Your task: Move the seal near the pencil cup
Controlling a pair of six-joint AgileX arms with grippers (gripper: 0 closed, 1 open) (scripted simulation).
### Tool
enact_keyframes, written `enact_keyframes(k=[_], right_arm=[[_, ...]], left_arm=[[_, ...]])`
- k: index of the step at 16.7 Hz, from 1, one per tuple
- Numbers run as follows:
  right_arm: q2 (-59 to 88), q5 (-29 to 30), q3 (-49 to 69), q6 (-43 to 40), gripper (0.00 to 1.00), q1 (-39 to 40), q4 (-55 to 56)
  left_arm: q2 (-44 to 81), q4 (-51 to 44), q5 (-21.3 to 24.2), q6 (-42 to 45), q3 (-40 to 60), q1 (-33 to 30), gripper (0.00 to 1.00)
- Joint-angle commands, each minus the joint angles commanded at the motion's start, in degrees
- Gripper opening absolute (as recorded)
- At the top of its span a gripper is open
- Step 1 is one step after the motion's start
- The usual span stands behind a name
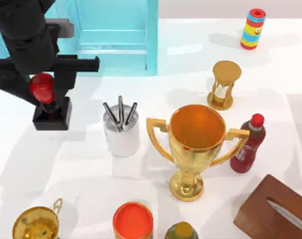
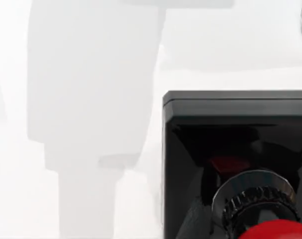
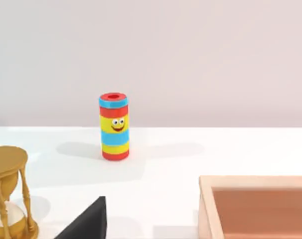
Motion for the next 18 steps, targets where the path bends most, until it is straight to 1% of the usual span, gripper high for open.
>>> enact_keyframes(k=[3,6,10,18], right_arm=[[0.0,0.0,0.0,0.0,1.00,0.0,0.0],[0.0,0.0,0.0,0.0,1.00,0.0,0.0],[0.0,0.0,0.0,0.0,1.00,0.0,0.0],[0.0,0.0,0.0,0.0,1.00,0.0,0.0]], left_arm=[[7.9,0.8,0.1,-0.6,6.5,-0.4,0.00],[10.9,1.3,0.1,-0.9,9.5,-0.6,0.00],[10.8,1.4,0.1,-0.7,9.1,-0.3,0.00],[10.8,4.8,0.1,-0.8,5.9,-0.5,0.00]])
